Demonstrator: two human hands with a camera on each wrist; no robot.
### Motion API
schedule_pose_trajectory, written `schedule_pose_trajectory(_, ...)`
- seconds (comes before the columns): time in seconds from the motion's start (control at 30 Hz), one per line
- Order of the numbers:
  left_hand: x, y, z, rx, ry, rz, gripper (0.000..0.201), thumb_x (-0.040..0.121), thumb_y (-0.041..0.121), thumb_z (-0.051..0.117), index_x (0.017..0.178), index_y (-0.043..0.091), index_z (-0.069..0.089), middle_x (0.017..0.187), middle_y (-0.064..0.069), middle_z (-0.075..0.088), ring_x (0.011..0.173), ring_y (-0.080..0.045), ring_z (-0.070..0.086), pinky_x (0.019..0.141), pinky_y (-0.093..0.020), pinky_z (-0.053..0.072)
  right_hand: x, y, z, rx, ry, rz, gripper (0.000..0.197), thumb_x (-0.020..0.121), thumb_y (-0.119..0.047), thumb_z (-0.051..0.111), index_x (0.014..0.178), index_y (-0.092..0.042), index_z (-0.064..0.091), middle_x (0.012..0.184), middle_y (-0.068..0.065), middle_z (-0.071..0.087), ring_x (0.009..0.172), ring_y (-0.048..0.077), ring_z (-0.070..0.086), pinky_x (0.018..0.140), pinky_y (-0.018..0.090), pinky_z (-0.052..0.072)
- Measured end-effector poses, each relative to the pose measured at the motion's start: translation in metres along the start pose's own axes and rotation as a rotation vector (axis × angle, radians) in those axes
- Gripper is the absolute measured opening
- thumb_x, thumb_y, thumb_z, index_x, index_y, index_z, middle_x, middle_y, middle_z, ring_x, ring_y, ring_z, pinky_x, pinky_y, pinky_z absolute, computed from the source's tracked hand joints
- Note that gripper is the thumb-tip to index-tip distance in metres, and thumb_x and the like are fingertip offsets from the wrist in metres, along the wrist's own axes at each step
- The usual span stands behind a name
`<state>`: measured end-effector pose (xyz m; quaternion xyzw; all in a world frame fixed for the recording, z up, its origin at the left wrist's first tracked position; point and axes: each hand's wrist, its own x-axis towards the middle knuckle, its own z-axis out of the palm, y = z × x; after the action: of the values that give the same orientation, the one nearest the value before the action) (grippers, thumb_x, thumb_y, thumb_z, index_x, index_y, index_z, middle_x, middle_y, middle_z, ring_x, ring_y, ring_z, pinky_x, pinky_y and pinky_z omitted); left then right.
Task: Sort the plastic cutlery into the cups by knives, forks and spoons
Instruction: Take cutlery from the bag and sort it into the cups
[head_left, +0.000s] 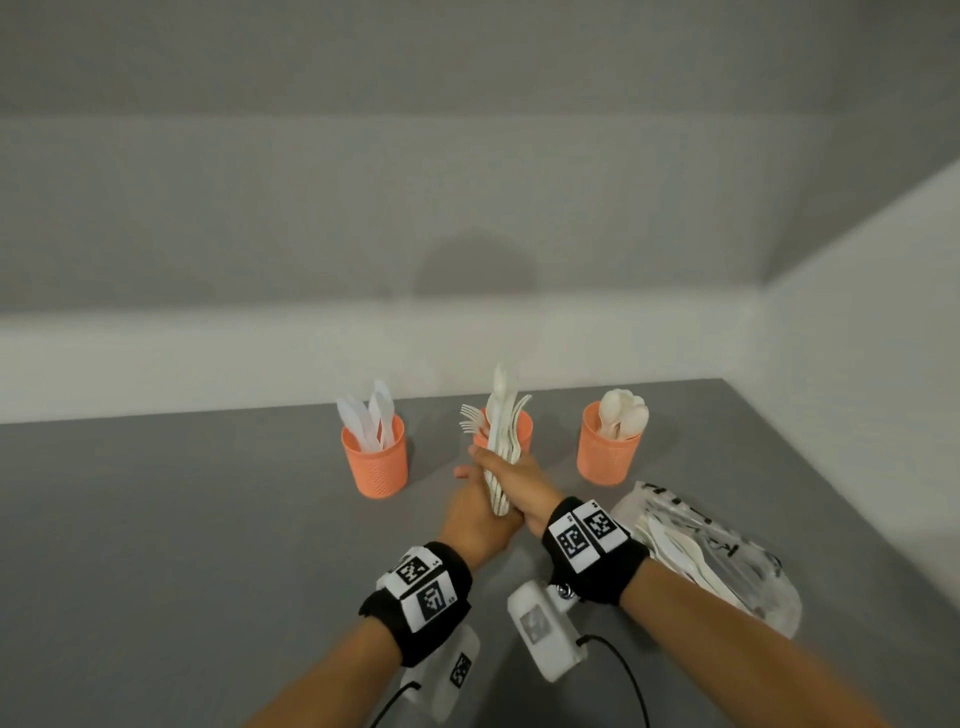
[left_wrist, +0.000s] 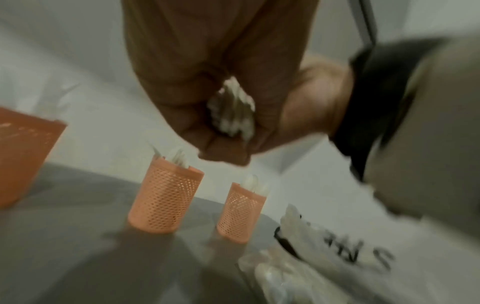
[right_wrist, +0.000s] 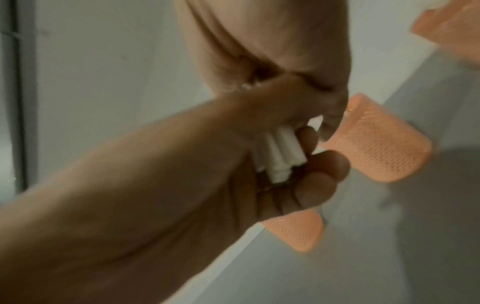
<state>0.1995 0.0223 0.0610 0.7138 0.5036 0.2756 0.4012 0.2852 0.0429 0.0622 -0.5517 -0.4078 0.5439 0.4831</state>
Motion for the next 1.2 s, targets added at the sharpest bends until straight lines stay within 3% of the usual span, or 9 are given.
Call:
schedule_pose_trajectory(0.1,-0.001,-0.003,-0.015,-0.317,-0.216,-0.074,0.02,0.085,0.003,0.056,0.104,0.008,0.051,0.076,-0.007,0.061,0.064,-0.018,0.063,0.061,-0.033,0.053,-0.006,-0.007,-0.008,0.023,-0.175,0.091,0.014,0.093,-0.025,0.051,0.106,-0.02,0.056,0.102,0.011,0.07,0.098,0.017,0.064,0.084,0.025,0.05)
schedule_pose_trajectory(0.2,-0.005,-0.004,-0.021,-0.583,-0.335,-0.205,0.018,0.094,0.01,0.049,0.112,0.006,0.048,0.077,-0.008,0.06,0.057,-0.012,0.066,0.052,-0.023,0.053,-0.009,-0.006,-0.013,-0.001,-0.354,0.155,0.014,0.093,-0.026,0.049,0.095,-0.022,0.062,0.116,0.008,0.067,0.108,0.019,0.061,0.096,0.031,0.047)
schedule_pose_trajectory(0.37,-0.006,-0.006,-0.008,-0.265,-0.219,-0.083,0.032,0.099,0.022,0.039,0.126,0.004,0.038,0.069,-0.004,0.056,0.04,-0.004,0.058,0.042,-0.015,0.047,-0.007,0.003,-0.013,0.092,-0.396,0.187,0.024,0.075,-0.037,0.062,0.088,-0.019,0.071,0.114,0.008,0.068,0.119,0.024,0.057,0.106,0.044,0.04)
schedule_pose_trajectory(0.47,-0.003,-0.012,-0.003,-0.14,-0.193,-0.014,0.046,0.099,0.026,0.04,0.139,0.01,0.026,0.097,-0.012,0.062,0.07,-0.014,0.07,0.061,-0.02,0.054,-0.005,0.006,-0.014,0.094,-0.376,0.184,0.021,0.082,-0.036,0.063,0.083,-0.019,0.075,0.107,0.009,0.071,0.116,0.026,0.058,0.107,0.042,0.04)
schedule_pose_trajectory(0.6,0.003,-0.022,-0.025,0.078,-0.427,-0.01,0.021,0.093,0.035,0.052,0.092,0.017,0.064,0.085,-0.002,0.063,0.073,-0.011,0.059,0.073,-0.024,0.048,-0.003,0.006,-0.018,0.269,-0.179,0.192,0.014,0.091,-0.017,0.055,0.102,-0.008,0.053,0.076,0.008,0.072,0.073,0.019,0.071,0.065,0.029,0.058)
schedule_pose_trajectory(0.7,0.011,-0.025,-0.044,-0.022,-0.24,-0.14,0.027,0.088,0.038,0.059,0.072,0.017,0.063,0.079,-0.002,0.064,0.068,-0.011,0.057,0.069,-0.023,0.047,-0.002,0.009,-0.023,0.27,-0.091,0.177,0.014,0.085,-0.021,0.063,0.089,-0.011,0.054,0.055,0.002,0.055,0.041,0.011,0.055,0.041,0.021,0.045)
schedule_pose_trajectory(0.93,0.019,-0.011,-0.038,-0.423,0.12,-0.165,0.022,0.086,0.034,0.063,0.085,0.013,0.058,0.079,0.0,0.062,0.068,-0.011,0.056,0.06,-0.022,0.047,-0.01,0.012,-0.016,0.197,-0.233,0.158,0.003,0.09,-0.019,0.058,0.088,-0.017,0.057,0.049,-0.005,0.052,0.033,0.006,0.042,0.036,0.017,0.037)
schedule_pose_trajectory(1.07,0.017,-0.007,-0.028,-0.514,0.148,-0.198,0.026,0.086,0.024,0.064,0.069,0.009,0.052,0.051,0.0,0.054,0.035,-0.004,0.047,0.042,-0.017,0.043,-0.012,0.014,-0.017,0.124,-0.257,0.096,0.007,0.088,-0.012,0.06,0.095,-0.014,0.06,0.06,0.002,0.067,0.036,0.008,0.047,0.038,0.018,0.041)
schedule_pose_trajectory(1.2,0.011,0.0,-0.028,-0.584,0.118,-0.214,0.015,0.09,0.012,0.058,0.078,0.003,0.054,0.062,-0.008,0.057,0.032,-0.002,0.051,0.04,-0.013,0.045,-0.015,0.015,-0.021,0.147,-0.284,0.099,0.013,0.089,-0.013,0.059,0.102,-0.018,0.059,0.069,0.007,0.07,0.039,0.008,0.048,0.04,0.018,0.042)
